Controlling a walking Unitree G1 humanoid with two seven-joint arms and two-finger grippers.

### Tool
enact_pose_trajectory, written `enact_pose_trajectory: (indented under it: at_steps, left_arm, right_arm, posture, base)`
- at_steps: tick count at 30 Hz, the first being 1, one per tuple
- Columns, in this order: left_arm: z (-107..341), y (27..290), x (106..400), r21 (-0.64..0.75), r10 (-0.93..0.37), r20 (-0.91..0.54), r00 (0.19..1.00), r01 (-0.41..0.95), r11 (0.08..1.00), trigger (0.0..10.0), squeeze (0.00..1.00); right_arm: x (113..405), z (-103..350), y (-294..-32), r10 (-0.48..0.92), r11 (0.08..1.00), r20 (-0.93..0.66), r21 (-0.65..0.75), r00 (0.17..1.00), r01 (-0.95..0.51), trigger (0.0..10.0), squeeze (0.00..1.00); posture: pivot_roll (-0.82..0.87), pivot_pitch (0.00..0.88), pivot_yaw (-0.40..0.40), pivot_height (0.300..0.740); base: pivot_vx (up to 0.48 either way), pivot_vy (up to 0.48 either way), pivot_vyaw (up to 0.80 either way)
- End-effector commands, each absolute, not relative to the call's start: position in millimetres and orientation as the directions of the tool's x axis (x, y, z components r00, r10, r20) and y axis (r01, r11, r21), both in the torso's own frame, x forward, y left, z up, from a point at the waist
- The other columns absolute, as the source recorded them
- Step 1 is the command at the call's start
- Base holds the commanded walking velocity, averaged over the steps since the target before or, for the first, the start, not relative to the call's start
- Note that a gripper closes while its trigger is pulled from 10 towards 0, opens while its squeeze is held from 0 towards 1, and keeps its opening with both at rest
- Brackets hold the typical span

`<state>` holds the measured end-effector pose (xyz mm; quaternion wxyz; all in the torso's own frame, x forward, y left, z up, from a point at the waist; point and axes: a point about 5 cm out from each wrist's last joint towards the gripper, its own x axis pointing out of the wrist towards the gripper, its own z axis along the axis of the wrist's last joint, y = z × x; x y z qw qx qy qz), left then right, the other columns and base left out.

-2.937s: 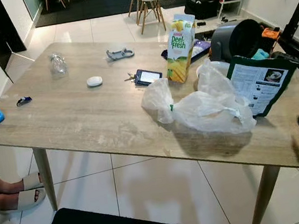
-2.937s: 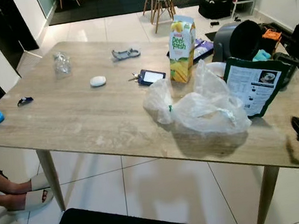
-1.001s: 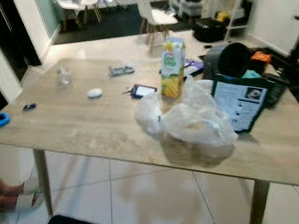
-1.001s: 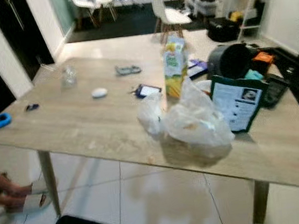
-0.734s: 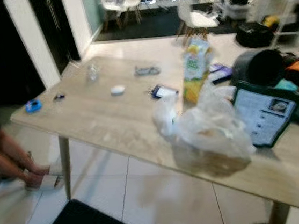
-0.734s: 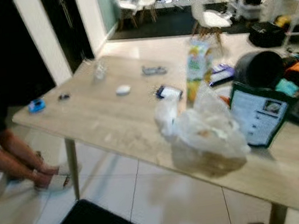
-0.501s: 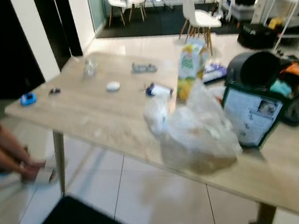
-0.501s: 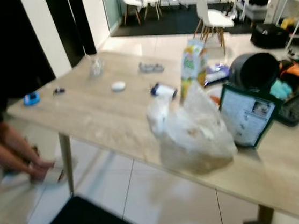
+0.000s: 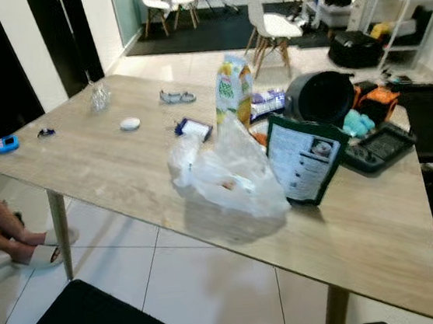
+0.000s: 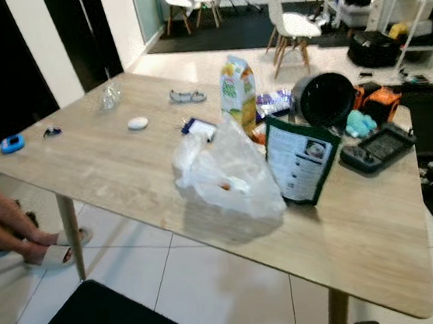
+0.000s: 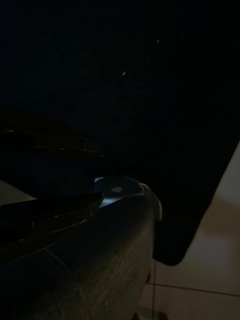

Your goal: Restocking fridge

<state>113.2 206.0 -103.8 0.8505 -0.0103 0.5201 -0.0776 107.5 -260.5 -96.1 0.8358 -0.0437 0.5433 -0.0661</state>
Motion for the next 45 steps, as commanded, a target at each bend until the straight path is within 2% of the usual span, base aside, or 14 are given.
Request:
enact_pose_trajectory:
  at_steps: [1,18,27,31,32,34,36,37,38,41,42,44,45]
  left_arm:
    - [-109,184,104,-0.172,-0.219,-0.889,0.402,0.151,0.974,10.0,0.0]
    - [-109,185,104,-0.165,-0.214,-0.89,0.402,0.154,0.974,10.0,0.0]
    - [-109,186,105,-0.162,-0.205,-0.888,0.412,0.137,0.977,10.0,0.0]
    - [-109,187,105,-0.161,-0.205,-0.888,0.412,0.138,0.977,10.0,0.0]
    - [-109,187,105,-0.16,-0.205,-0.888,0.412,0.141,0.977,10.0,0.0]
    - [-109,188,105,-0.16,-0.205,-0.888,0.411,0.143,0.977,10.0,0.0]
    - [-109,188,105,-0.159,-0.204,-0.888,0.412,0.142,0.977,10.0,0.0]
    - [-109,188,105,-0.159,-0.204,-0.888,0.412,0.142,0.977,10.0,0.0]
    - [-109,188,105,-0.159,-0.204,-0.887,0.413,0.141,0.977,10.0,0.0]
    - [-108,188,105,-0.159,-0.204,-0.887,0.414,0.14,0.977,10.0,0.0]
    - [-109,188,105,-0.16,-0.204,-0.887,0.414,0.139,0.977,10.0,0.0]
    - [-109,188,105,-0.16,-0.204,-0.887,0.414,0.139,0.977,10.0,0.0]
    - [-109,189,105,-0.16,-0.204,-0.887,0.414,0.139,0.977,10.0,0.0]
  right_arm:
    - [108,-96,-261,-0.166,0.986,-0.904,-0.162,0.393,0.044,10.0,0.0]
    - [106,-97,-263,-0.197,0.98,-0.908,-0.196,0.37,0.04,10.0,0.0]
    - [115,-89,-278,-0.283,0.959,-0.877,-0.271,0.388,0.087,10.0,0.0]
    - [130,-73,-306,-0.417,0.909,-0.809,-0.373,0.414,0.187,10.0,0.0]
    - [135,-62,-324,-0.502,0.865,-0.76,-0.449,0.412,0.224,10.0,0.0]
    - [136,-58,-331,-0.532,0.846,-0.741,-0.477,0.409,0.237,10.0,0.0]
    - [140,-45,-350,-0.608,0.794,-0.684,-0.529,0.403,0.3,10.0,0.0]
    - [140,-45,-350,-0.608,0.794,-0.684,-0.529,0.403,0.3,10.0,0.0]
    - [146,-33,-363,-0.645,0.764,-0.64,-0.518,0.419,0.384,10.0,0.0]
    - [155,-19,-375,-0.67,0.74,-0.592,-0.486,0.447,0.466,10.0,0.0]
    - [167,-5,-385,-0.673,0.736,-0.547,-0.421,0.498,0.53,10.0,0.0]
    - [167,-5,-385,-0.673,0.736,-0.547,-0.421,0.498,0.53,10.0,0.0]
    - [181,11,-393,-0.66,0.744,-0.493,-0.321,0.567,0.586,10.0,0.0]
  posture:
    - [0.08,0.0,-0.03,0.74]
    - [0.08,0.0,-0.027,0.74]
    - [0.08,0.0,-0.026,0.74]
    - [0.08,0.0,-0.026,0.74]
    - [0.08,0.0,-0.02,0.74]
    - [0.08,0.0,-0.02,0.74]
    - [0.08,0.0,-0.02,0.74]
    - [0.08,0.0,-0.02,0.74]
    - [0.08,0.0,-0.022,0.74]
    - [0.08,0.0,-0.022,0.74]
    - [0.08,0.0,-0.022,0.74]
    - [0.08,0.0,-0.022,0.74]
    - [0.08,0.0,-0.019,0.74]
  base:
    - [0.0,-0.394,0.0]
    - [0.0,-0.354,0.0]
    - [0.0,0.0,0.0]
    - [0.0,0.0,0.0]
    - [0.0,0.0,0.0]
    - [0.0,0.0,0.0]
    - [0.0,0.0,0.0]
    - [0.0,0.0,0.0]
    - [0.0,0.0,0.0]
    - [0.0,0.0,0.0]
    - [0.0,0.0,0.0]
    - [0.0,0.0,0.0]
    - [0.0,0.0,0.0]
